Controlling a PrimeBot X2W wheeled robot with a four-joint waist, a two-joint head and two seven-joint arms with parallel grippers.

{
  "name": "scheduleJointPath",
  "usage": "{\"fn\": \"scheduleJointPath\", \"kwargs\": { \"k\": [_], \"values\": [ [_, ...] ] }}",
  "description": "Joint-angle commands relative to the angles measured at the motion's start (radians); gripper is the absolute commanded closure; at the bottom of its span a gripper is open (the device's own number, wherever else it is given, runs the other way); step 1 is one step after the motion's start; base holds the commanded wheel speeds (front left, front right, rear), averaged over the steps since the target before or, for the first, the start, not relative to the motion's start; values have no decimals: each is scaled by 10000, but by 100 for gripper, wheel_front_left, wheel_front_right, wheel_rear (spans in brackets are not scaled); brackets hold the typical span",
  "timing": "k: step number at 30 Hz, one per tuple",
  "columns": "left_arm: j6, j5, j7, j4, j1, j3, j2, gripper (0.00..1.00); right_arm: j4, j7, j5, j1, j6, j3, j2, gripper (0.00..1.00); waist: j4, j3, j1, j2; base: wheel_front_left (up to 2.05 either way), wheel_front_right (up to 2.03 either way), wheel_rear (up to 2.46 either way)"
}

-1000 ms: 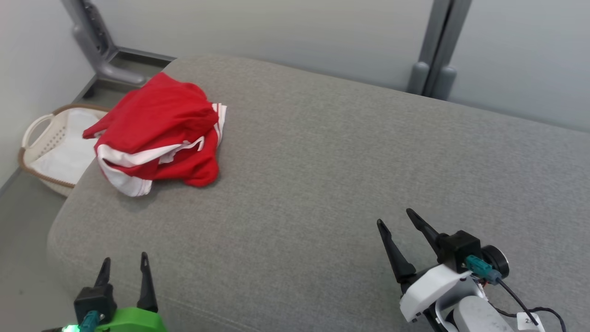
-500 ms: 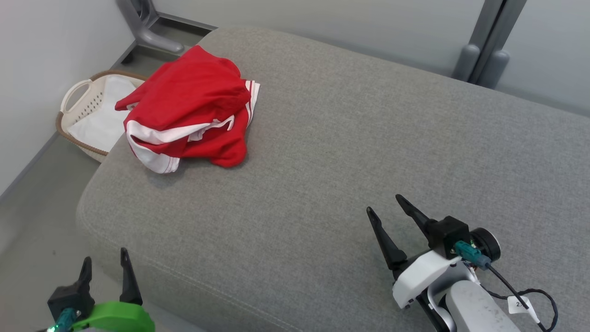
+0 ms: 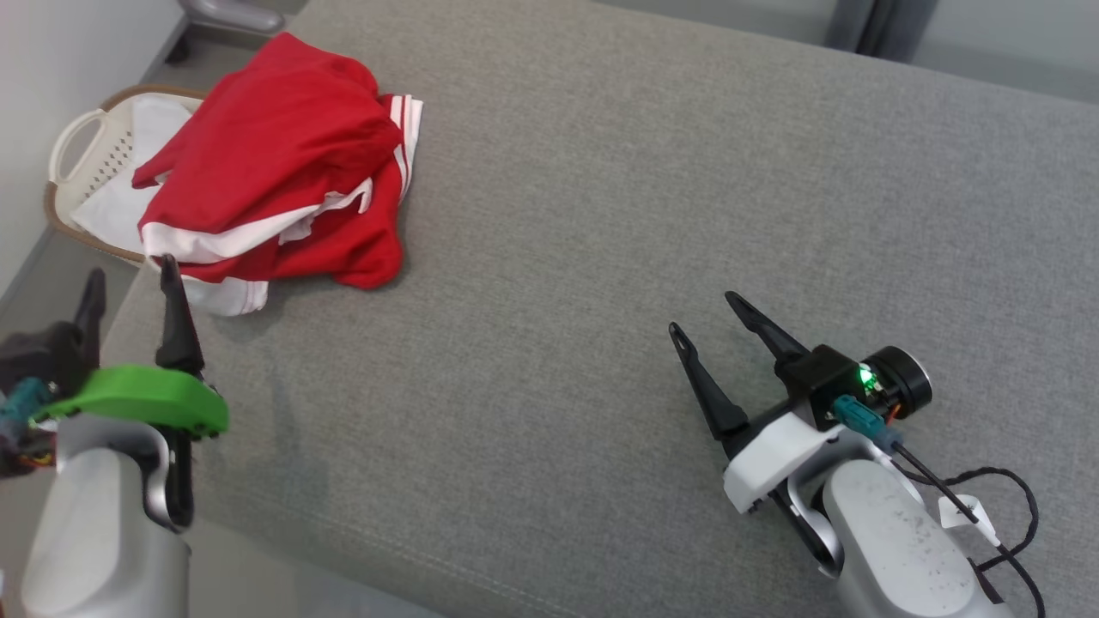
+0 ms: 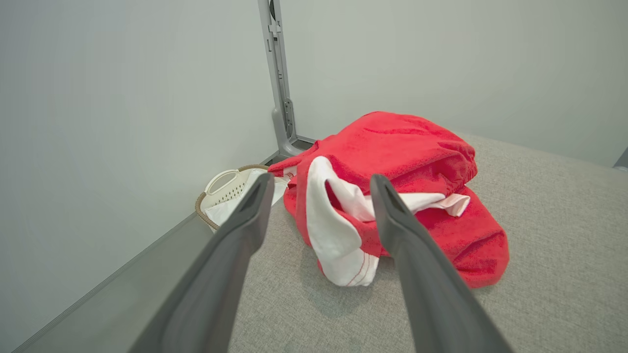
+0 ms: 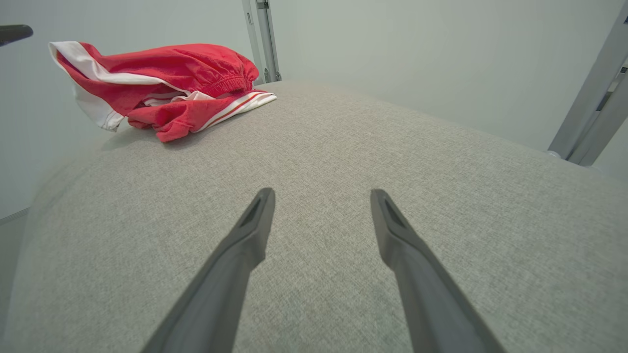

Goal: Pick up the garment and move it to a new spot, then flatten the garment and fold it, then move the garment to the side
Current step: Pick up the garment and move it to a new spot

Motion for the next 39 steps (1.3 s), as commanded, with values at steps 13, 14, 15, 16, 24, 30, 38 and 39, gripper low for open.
{"fn": "scheduleJointPath", "kwargs": {
  "k": [13, 14, 15, 16, 24, 30, 38, 39],
  "values": [
    [-9, -1419, 6, 2980, -3111, -1703, 1840, 0, -130, -46, -332, -846, -10, 91, -141, 0, -1563, 2161, -1, 0, 0, 0, 0],
    [-9, -1458, 6, 3157, -3348, -2005, 1985, 0, -126, -42, -345, -877, -10, 78, -145, 0, -1633, 2264, -1, 0, 0, 0, 0],
    [-4, -1583, 6, 3256, -3546, -2174, 2102, 0, -123, -34, -371, -900, -10, 81, -154, 0, -1698, 2354, -1, 0, 0, 0, 0],
    [-3, -1637, 8, 3409, -3745, -2455, 2240, 0, -123, -34, -407, -949, -10, 107, -152, 0, -1782, 2481, -1, 0, 0, 0, 0],
    [-3, -2829, 237, 4474, -4763, -4039, 2432, 0, -55, -12, -559, -1149, -21, 87, -197, 0, -2189, 2966, -1, 0, 0, 0, 0],
    [-4, -3670, 1124, 5290, -4983, -4687, 2493, 24, -47, 26, -604, -1139, -25, -61, -206, 0, -2399, 3049, -1, 0, 0, 0, 0],
    [-4, -4189, 1185, 5636, -5306, -5289, 2815, 100, 24, 42, -502, -906, -25, -183, -152, 0, -2504, 2744, -1, 0, 0, 0, 0],
    [-4, -4211, 978, 5655, -5380, -5303, 2850, 100, 18, 40, -480, -876, -25, -178, -130, 0, -2515, 2675, -1, 0, 0, 0, 0]
  ]
}}
